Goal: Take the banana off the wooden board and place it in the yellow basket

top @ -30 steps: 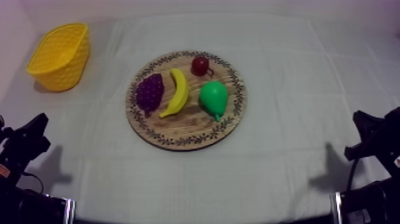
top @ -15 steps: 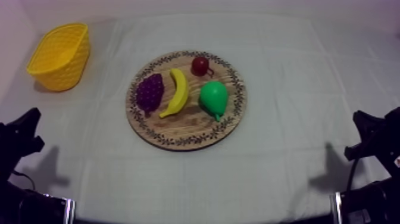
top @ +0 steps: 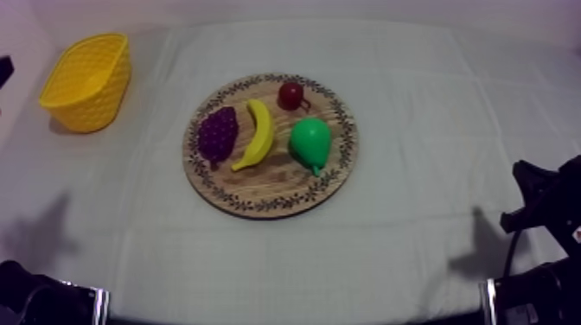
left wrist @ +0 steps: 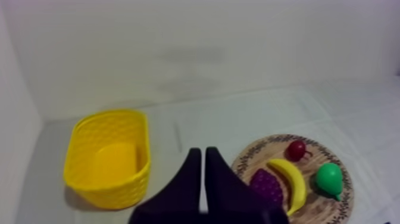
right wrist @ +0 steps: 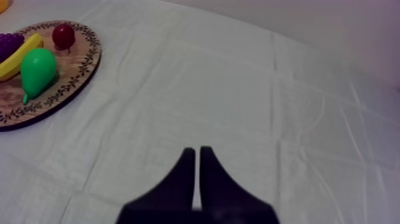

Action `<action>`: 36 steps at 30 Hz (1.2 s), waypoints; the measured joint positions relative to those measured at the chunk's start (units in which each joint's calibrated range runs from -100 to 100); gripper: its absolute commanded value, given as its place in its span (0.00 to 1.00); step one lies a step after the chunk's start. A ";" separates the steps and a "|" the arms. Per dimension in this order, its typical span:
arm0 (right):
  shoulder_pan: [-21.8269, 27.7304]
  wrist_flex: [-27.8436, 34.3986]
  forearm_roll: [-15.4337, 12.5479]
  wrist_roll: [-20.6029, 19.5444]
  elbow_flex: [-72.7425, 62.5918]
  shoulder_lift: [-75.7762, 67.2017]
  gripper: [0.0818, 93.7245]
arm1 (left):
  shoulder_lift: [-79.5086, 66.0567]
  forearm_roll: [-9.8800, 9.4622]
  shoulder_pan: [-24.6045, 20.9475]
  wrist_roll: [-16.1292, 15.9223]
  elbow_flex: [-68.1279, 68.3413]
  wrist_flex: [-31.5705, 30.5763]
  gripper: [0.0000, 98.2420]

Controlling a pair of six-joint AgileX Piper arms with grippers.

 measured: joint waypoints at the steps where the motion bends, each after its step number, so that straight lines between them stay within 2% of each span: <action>1: 0.00 0.00 0.00 0.00 0.00 0.00 0.00 | 3.06 -0.27 1.00 0.21 -2.71 0.12 0.00; 8: 0.00 0.00 0.00 0.00 0.00 0.00 0.00 | 21.92 -1.01 8.09 1.93 -15.87 2.21 0.00; 11: 0.00 0.00 0.00 0.00 0.00 0.00 0.00 | 29.18 -1.95 11.13 3.38 -19.63 2.95 0.00; 15: 0.00 -0.08 0.00 0.00 0.00 0.00 0.00 | 39.36 -3.17 15.26 6.11 -23.66 5.53 0.00; 20: 0.00 -0.08 0.00 0.00 0.00 0.00 0.00 | 50.46 -3.59 19.16 9.99 -28.32 7.54 0.00; 28: 0.00 -0.08 0.00 0.00 0.00 0.00 0.00 | 64.62 -3.87 22.19 16.14 -33.69 10.99 0.03; 30: -0.03 -0.08 0.00 0.00 0.00 0.00 0.00 | 67.24 -3.85 22.23 17.47 -34.84 12.07 0.11; 31: -0.03 -0.08 0.00 0.00 0.00 0.00 0.00 | 68.52 -3.80 22.23 18.22 -35.24 12.90 0.18; 36: -0.08 -0.08 0.00 0.00 0.00 0.00 0.00 | 72.96 -3.19 21.93 21.00 -36.39 14.19 0.65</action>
